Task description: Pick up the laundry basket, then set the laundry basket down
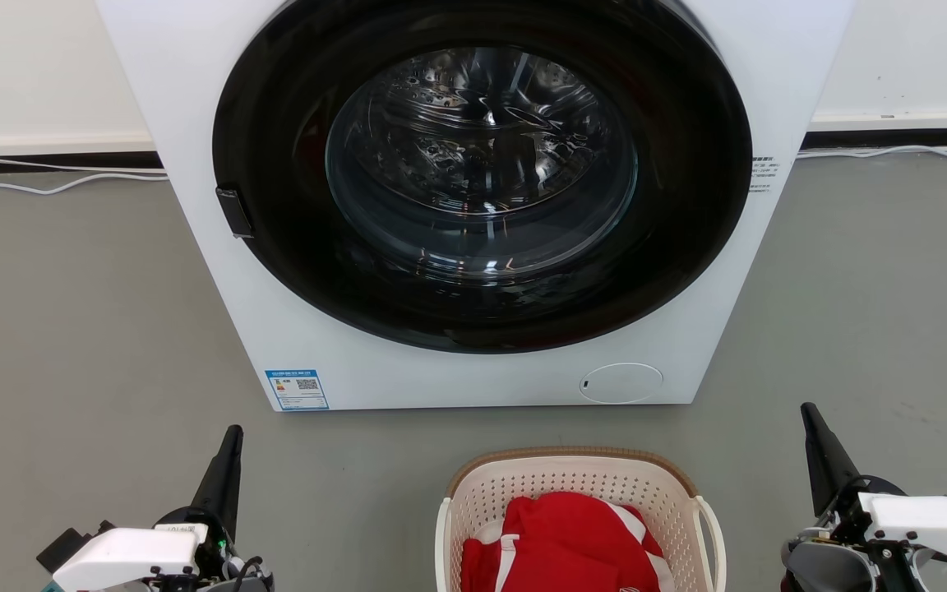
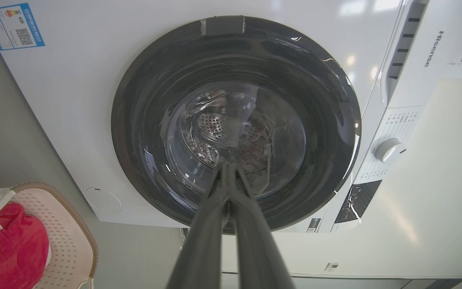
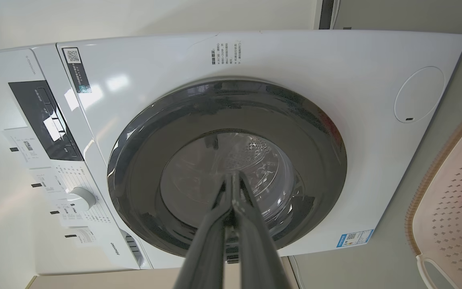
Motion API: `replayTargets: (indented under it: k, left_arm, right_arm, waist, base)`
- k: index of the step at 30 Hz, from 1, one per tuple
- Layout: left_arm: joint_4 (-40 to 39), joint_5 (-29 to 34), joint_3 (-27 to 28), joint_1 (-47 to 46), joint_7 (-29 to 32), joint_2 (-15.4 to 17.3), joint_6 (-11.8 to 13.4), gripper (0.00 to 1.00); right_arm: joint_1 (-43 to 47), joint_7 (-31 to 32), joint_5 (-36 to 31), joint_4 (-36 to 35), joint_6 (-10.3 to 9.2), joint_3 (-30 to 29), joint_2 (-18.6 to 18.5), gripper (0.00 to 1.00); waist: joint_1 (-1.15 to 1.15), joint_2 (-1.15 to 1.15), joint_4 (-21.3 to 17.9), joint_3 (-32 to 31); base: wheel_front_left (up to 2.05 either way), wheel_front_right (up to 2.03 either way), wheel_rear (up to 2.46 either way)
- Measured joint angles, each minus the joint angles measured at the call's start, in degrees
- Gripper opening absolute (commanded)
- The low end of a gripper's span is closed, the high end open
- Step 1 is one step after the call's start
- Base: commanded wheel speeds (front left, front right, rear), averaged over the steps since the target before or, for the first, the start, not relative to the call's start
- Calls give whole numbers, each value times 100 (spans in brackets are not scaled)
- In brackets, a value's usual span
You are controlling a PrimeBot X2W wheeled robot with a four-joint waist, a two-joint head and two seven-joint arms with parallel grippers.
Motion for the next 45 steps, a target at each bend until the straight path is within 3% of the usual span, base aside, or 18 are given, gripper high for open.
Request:
replayTargets:
  k: [45]
  left_arm:
    - [0,0,0,0,0,0,0,0]
  right_arm:
    - [0,0,0,0,0,0,0,0]
  waist:
    - [0,0,0,0]
  base:
    - [0,0,0]
